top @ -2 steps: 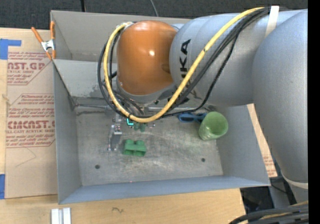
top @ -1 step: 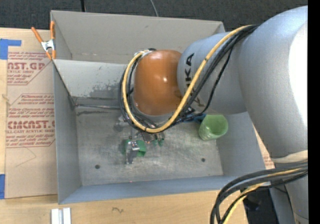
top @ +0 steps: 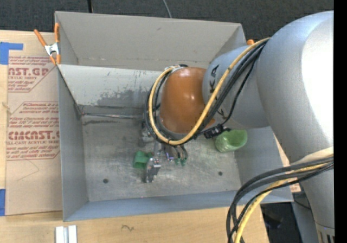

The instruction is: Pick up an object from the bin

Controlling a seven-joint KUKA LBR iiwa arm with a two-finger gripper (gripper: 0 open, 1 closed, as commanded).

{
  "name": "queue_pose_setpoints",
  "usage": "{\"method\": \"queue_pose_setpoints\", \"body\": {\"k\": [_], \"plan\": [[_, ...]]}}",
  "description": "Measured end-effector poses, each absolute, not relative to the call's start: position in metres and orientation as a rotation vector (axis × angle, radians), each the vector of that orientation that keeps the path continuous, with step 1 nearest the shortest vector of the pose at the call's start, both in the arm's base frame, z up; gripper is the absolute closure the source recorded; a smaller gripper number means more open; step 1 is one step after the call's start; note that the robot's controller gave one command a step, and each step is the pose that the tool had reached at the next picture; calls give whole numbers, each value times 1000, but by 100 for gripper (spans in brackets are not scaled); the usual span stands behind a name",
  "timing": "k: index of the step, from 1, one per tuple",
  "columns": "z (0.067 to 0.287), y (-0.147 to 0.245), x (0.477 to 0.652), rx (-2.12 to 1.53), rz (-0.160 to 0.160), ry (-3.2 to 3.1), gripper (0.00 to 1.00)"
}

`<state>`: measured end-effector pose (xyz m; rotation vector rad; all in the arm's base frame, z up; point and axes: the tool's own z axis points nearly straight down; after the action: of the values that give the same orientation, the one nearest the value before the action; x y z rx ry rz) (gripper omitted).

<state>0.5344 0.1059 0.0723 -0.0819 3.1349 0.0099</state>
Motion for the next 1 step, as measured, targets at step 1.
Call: {"method": "queue_pose_setpoints", "body": {"k": [1], "plan": [[75, 107, 533, -90, 6, 3142, 100]]}}
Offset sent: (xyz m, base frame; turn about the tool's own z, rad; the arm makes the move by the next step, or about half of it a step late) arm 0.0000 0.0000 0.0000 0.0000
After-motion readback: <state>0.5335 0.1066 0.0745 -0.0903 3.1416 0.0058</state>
